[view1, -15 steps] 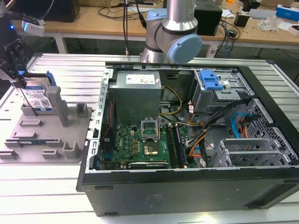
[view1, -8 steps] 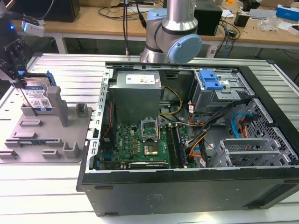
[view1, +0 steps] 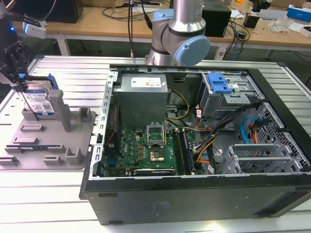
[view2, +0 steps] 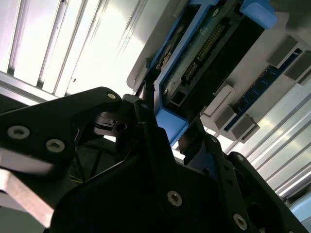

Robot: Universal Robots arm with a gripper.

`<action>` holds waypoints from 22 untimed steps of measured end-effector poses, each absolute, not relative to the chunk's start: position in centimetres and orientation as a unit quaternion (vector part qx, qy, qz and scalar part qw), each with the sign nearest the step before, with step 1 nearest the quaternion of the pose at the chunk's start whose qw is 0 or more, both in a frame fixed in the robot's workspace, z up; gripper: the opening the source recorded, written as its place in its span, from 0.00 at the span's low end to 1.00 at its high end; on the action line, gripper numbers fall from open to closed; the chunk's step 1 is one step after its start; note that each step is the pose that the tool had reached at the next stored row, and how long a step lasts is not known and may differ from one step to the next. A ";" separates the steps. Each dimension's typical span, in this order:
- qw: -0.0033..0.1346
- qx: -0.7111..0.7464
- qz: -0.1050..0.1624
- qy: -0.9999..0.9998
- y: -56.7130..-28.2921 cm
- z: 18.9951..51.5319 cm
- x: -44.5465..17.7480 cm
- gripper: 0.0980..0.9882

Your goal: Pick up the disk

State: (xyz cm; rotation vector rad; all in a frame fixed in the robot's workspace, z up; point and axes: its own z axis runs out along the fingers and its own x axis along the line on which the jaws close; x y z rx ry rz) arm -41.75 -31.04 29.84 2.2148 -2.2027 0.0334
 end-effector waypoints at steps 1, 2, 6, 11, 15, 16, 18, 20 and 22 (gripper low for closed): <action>0.009 0.709 0.011 -0.705 -31.0 29.8 -41.8 0.40; 0.009 0.709 0.011 -0.705 -31.0 29.8 -41.8 0.40; 0.009 0.709 0.011 -0.705 -31.0 29.8 -41.8 0.31; 0.009 0.708 0.011 -0.706 -31.1 29.8 -41.8 0.30; 0.009 0.708 0.011 -0.706 -31.1 29.8 -41.7 0.30; 0.009 0.708 0.011 -0.706 -31.1 29.8 -41.7 0.30; 0.009 0.708 0.011 -0.706 -31.1 29.8 -41.8 0.30; 0.007 0.708 0.009 -0.706 -31.1 30.1 -41.8 0.30; 0.006 0.708 0.008 -0.706 -31.1 30.6 -41.8 0.30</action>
